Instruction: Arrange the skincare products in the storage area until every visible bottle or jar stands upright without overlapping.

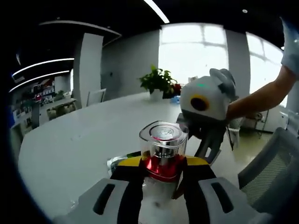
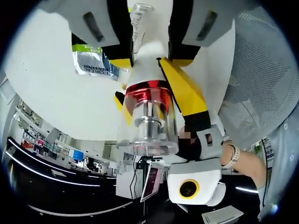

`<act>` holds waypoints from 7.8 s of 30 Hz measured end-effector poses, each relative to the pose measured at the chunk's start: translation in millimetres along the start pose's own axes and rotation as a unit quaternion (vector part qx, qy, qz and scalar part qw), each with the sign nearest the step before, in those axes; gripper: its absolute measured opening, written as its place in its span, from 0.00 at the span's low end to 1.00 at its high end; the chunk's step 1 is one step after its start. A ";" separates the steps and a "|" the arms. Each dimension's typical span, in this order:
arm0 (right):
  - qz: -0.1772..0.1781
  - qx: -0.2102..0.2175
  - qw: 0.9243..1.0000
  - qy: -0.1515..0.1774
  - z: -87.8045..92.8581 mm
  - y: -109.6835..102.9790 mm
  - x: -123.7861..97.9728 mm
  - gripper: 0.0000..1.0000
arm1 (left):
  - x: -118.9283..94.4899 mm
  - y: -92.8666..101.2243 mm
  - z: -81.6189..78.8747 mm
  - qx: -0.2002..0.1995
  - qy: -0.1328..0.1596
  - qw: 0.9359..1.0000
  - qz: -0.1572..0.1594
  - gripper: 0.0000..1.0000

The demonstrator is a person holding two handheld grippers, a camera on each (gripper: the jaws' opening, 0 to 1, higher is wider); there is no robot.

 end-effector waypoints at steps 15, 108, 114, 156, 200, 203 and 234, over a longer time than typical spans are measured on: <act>0.015 0.009 1.000 0.005 0.1 -4.2 -4.9 0.29 | -6.2 -2.2 9.4 -0.002 -0.016 1.000 0.002 0.37; 0.096 0.070 0.993 0.021 -43.6 -30.3 -50.7 0.99 | -115.6 -18.8 17.0 0.022 -0.105 0.991 -0.080 0.97; 0.097 0.074 0.992 0.033 -53.9 -35.8 -53.9 0.99 | -125.1 -26.0 21.0 0.024 -0.114 0.989 -0.086 0.97; 0.129 0.109 0.984 0.062 -65.4 -36.7 -66.8 1.00 | -106.5 -106.2 95.0 0.104 -0.278 0.953 -0.057 0.48; 0.134 0.169 0.973 0.077 -57.0 -28.3 -81.7 0.89 | -77.1 -102.9 135.5 0.130 -0.407 0.897 0.113 0.34; 0.134 0.170 0.973 0.073 -55.5 -28.0 -82.1 0.89 | -77.5 -103.8 136.8 0.116 -0.405 0.899 0.122 0.34; 0.132 0.179 0.973 0.062 -52.4 -31.7 -78.3 0.87 | -83.0 -91.8 132.4 0.022 -0.421 0.894 0.150 0.25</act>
Point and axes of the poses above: the point that each gripper's makers call its tool centre point, and the gripper's own axes: x roughly forward along the fingers, y roughly to its right, z roughly out of its underside, the point moved 2 cm from there along -x, roughly backward along the fingers, and after that the axes turned 6 degrees about x, right-handed, at the moved point
